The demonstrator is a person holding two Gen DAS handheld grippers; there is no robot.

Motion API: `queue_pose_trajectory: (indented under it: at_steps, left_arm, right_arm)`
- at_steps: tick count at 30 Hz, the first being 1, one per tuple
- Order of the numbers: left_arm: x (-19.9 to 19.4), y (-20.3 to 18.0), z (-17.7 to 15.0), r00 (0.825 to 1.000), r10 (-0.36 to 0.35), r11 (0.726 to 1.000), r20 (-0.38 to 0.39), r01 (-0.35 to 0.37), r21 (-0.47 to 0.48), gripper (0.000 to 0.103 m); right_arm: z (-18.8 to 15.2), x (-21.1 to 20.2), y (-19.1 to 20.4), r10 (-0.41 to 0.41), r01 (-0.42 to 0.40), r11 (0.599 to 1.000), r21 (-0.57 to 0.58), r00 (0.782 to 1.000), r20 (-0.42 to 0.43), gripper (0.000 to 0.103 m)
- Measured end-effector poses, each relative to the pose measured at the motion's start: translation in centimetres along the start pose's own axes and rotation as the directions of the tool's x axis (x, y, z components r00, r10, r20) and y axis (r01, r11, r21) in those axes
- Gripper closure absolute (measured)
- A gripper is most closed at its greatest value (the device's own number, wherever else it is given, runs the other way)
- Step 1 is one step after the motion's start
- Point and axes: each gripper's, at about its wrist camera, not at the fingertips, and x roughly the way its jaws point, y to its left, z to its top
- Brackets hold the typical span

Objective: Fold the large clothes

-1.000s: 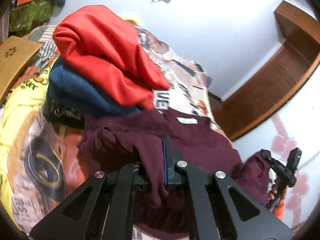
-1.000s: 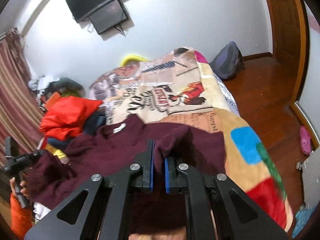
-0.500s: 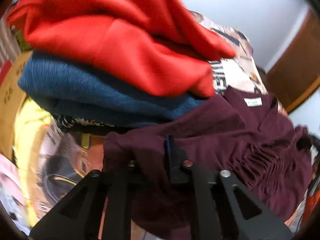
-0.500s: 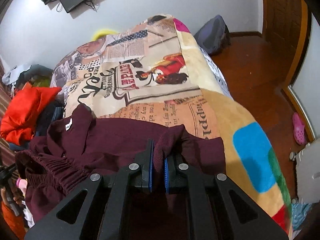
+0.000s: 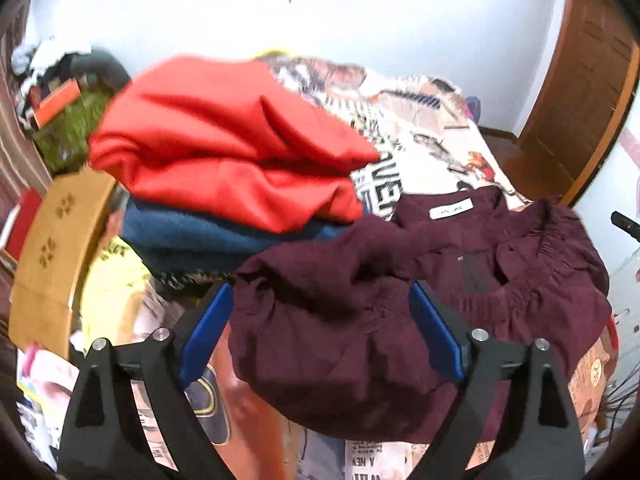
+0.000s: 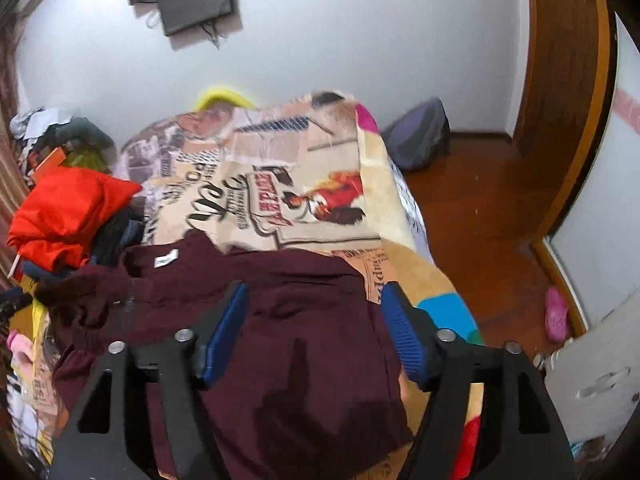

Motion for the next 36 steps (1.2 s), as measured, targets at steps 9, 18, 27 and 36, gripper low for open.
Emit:
queue_pose_trajectory:
  at_steps: [9,18,27,36]
  left_arm:
    - [0.6,-3.4,-2.3,0.999,-0.035,0.999,-0.033,0.035,0.024,0.012]
    - [4.9,-9.9,-6.8,0.984,-0.097,0.990,-0.148,0.111,0.087,0.012]
    - [5.9,-9.0,-8.0,0.976,-0.119,0.992,-0.181,0.123,0.012,0.012]
    - [0.9,-1.6,-7.1,0.998,-0.047,0.985,-0.042,0.040,-0.166,0.012]
  right_arm:
    - [-2.3,-1.1,5.9,0.077,-0.082,0.982,-0.170,0.996,-0.033,0.037]
    - [-6.7,2.2,11.1,0.064,-0.114,0.946,-0.304,0.983,-0.170,0.037]
    - [-8.7,2.9,12.0,-0.008,-0.061,0.926,-0.372,0.983,-0.183,0.033]
    - [-6.7,0.7,13.5,0.029,-0.065,0.930,-0.360,0.994,-0.104,0.033]
